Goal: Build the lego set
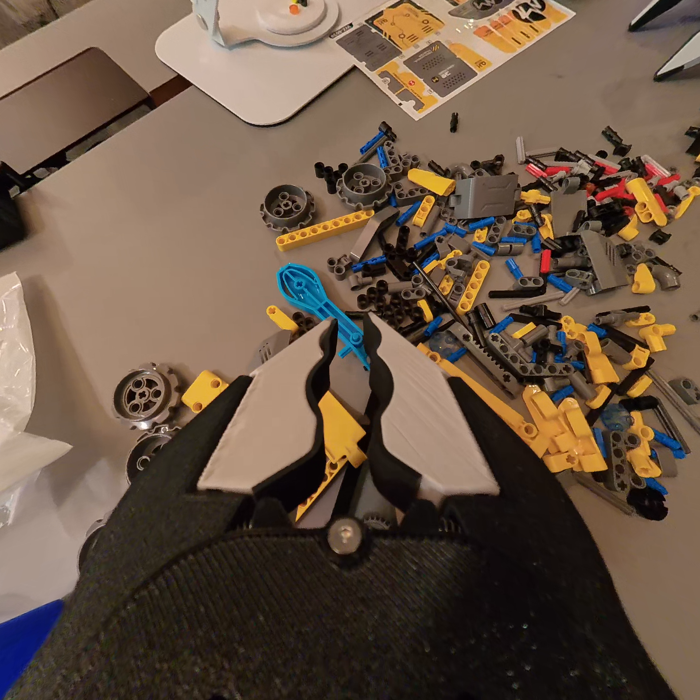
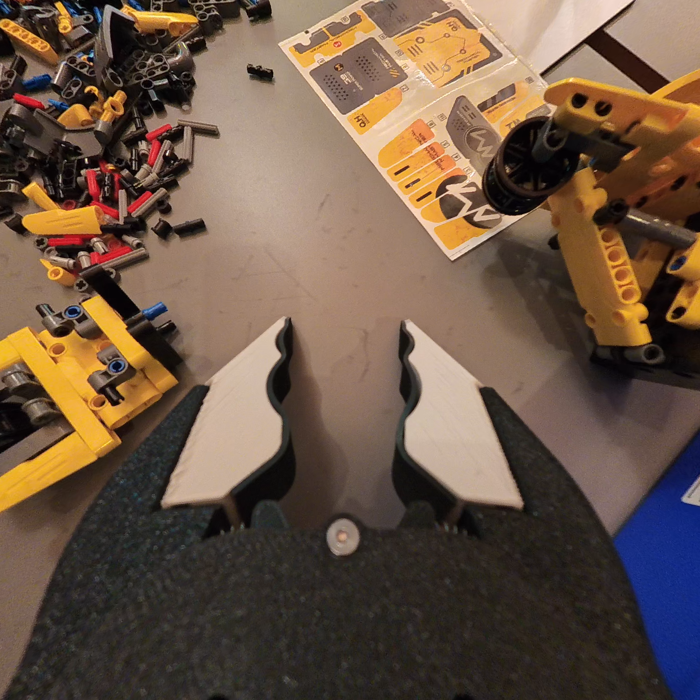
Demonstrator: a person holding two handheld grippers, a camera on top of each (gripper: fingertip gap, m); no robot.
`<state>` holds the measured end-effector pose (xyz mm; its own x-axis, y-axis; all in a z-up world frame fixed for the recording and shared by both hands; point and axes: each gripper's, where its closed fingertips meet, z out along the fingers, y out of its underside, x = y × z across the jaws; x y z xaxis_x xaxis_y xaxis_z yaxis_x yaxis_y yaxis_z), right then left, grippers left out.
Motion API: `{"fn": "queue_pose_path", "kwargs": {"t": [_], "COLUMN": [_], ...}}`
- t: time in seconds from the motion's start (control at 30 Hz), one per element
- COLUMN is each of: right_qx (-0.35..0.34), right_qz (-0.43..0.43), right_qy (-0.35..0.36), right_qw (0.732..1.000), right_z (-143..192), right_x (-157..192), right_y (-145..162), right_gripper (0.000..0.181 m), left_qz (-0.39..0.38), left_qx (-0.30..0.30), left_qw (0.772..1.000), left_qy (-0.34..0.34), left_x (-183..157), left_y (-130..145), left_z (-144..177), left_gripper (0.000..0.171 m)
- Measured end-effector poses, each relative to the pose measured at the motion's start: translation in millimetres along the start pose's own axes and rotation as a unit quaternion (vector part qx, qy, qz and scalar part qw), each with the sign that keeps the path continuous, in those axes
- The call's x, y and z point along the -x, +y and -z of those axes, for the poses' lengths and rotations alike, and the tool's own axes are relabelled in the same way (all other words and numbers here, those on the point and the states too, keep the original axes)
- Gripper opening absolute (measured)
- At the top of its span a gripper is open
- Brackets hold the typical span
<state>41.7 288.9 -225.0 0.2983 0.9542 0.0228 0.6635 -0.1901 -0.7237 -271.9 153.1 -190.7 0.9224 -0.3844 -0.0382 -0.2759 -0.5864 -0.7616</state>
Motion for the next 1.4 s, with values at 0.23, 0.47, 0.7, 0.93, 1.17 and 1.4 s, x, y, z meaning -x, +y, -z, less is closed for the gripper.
{"fn": "queue_pose_path", "kwargs": {"t": [0.23,0.47,0.7,0.93,1.17,1.4], "right_qx": [0.0,0.0,0.0,0.0,0.0,0.0], "right_qz": [0.0,0.0,0.0,0.0,0.0,0.0], "right_qy": [0.0,0.0,0.0,0.0,0.0,0.0], "right_qw": [1.0,1.0,1.0,1.0,1.0,1.0], "right_z": [0.0,0.0,0.0,0.0,0.0,0.0], "right_x": [0.0,-0.1,-0.2,-0.2,-0.1,0.0], "right_y": [0.0,0.0,0.0,0.0,0.0,0.0], "right_gripper": [0.056,0.056,0.056,0.056,0.056,0.056], "left_qz": [-0.001,0.005,0.028,0.026,0.027,0.033], "left_qx": [0.005,0.007,0.02,0.041,0.05,0.047], "left_qw": [1.0,1.0,0.999,0.999,0.998,0.998], "left_qy": [0.0,-0.005,0.01,0.012,0.02,0.023], "left_x": [-0.1,3.2,2.5,-0.2,-3.6,-3.2], "left_y": [1.5,2.7,8.5,16.0,19.1,18.4], "left_z": [-1.0,0.0,-1.4,-7.6,-9.8,-8.5], "left_gripper": [0.014,0.017,0.027,0.028,0.013,0.007]}}
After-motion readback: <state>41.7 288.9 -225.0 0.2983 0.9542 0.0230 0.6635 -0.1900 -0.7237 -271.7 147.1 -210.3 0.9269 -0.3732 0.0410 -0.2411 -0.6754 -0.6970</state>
